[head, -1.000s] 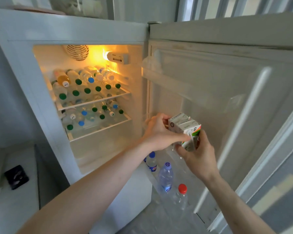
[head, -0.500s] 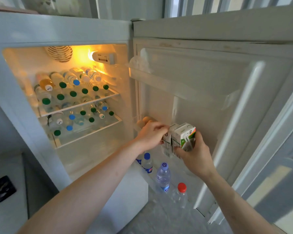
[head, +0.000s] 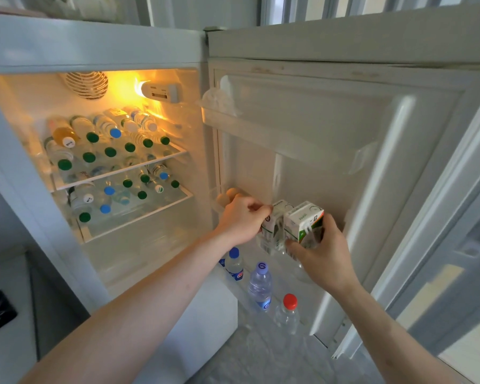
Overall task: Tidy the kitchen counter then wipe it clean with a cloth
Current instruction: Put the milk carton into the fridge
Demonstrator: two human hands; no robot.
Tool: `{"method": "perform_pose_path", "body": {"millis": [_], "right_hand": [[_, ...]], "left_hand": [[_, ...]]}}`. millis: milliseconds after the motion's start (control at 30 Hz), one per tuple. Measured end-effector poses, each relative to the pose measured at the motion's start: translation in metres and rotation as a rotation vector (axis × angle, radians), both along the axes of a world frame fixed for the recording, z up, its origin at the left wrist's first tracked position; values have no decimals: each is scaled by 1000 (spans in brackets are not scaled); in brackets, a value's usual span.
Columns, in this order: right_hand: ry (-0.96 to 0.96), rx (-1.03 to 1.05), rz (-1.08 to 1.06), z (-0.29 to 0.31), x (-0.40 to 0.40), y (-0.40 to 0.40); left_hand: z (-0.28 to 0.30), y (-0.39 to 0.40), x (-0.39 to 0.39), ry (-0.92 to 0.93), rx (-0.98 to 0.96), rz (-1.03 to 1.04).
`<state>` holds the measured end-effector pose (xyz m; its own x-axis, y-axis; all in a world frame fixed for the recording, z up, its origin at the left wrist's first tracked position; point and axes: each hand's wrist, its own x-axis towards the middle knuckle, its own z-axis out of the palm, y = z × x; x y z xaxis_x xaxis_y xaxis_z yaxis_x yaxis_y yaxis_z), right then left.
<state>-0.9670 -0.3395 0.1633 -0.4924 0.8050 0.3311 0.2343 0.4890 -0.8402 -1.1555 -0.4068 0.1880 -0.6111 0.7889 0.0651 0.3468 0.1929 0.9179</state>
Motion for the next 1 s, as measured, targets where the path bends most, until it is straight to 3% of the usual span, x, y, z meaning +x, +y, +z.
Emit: {"method": "perform_pose_path", "body": {"millis": [433,700,1000], "right_hand": [[-31,-50,40,-2,-7,1],[-56,91,16,-14,12,-16],[-110,299,-57,-54,45,-46]], "left_hand": [[2,-5,8,-175,33,-33],[-1,-29,8,-27,19,-34],[-31,-119,15,107,-4,-30]]}}
